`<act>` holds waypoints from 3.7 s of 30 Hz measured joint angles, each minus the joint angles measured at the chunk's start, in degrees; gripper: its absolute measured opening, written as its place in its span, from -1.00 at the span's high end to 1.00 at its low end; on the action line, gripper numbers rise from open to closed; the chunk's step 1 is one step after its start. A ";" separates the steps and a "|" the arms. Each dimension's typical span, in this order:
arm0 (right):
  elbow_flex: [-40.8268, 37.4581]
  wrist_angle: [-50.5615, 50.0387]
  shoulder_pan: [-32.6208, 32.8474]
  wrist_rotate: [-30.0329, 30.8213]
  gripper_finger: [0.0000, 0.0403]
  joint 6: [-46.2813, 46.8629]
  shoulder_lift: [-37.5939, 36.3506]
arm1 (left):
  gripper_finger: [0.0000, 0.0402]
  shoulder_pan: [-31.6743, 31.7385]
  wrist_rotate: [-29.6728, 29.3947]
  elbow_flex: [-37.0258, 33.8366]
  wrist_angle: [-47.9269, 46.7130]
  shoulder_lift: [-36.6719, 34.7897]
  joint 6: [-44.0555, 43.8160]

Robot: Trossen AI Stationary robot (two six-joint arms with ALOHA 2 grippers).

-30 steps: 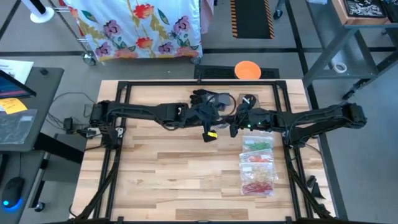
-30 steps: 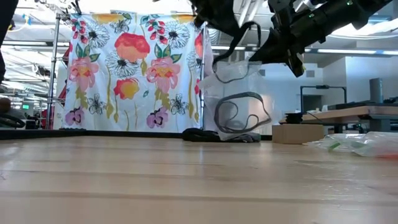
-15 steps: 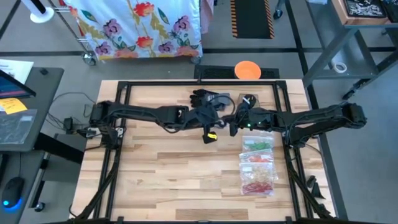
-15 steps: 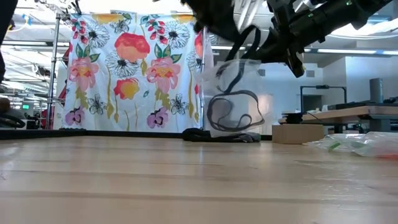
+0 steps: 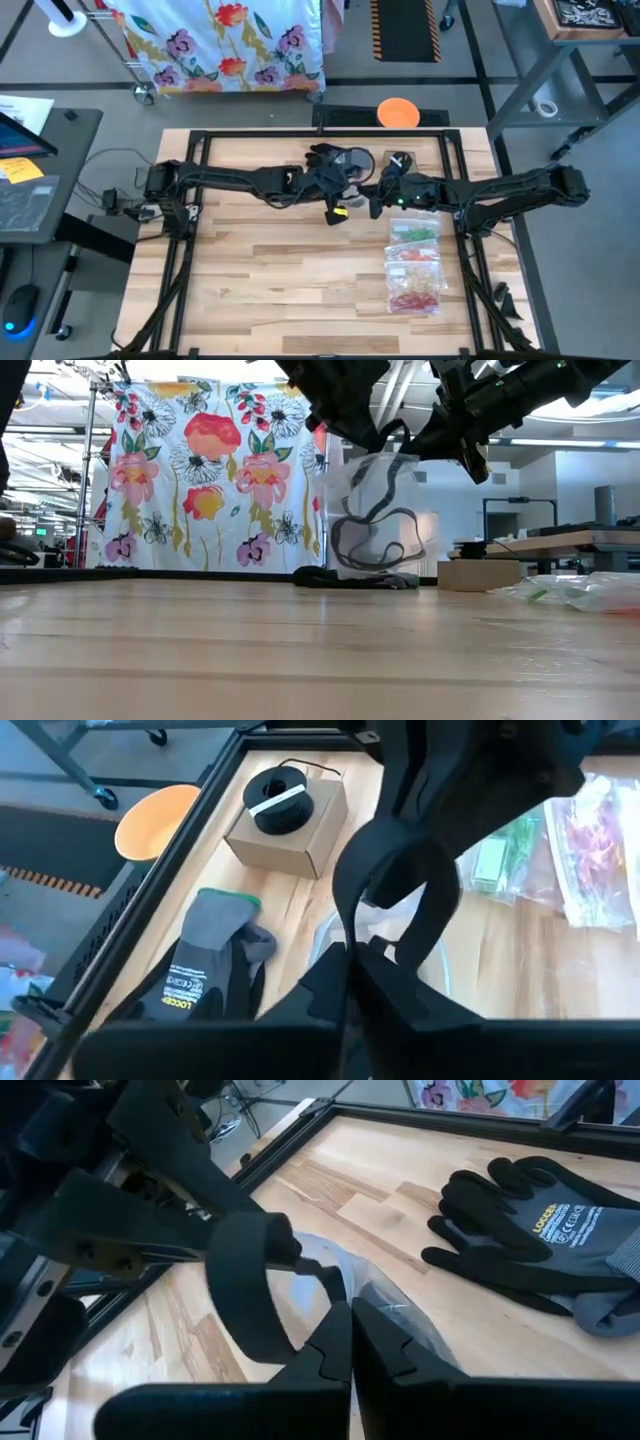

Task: Sort rubber bands
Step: Put the black rubber band into the transparent zip bag, then close the transparent zip bag containing the black rubber bands

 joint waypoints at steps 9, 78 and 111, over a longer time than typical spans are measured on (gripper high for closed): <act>0.00 -0.06 -0.02 0.02 1.00 -0.04 0.00 | 0.37 -0.11 -0.55 0.00 -1.45 0.00 3.81; -0.02 12.62 0.76 -9.28 1.00 -8.36 -1.09 | 0.94 -4.79 -4.54 -44.28 46.56 -19.65 -2.97; 2.17 22.87 7.45 -13.65 0.03 -33.44 7.83 | 1.00 -5.67 10.05 -32.47 28.90 -13.54 -25.77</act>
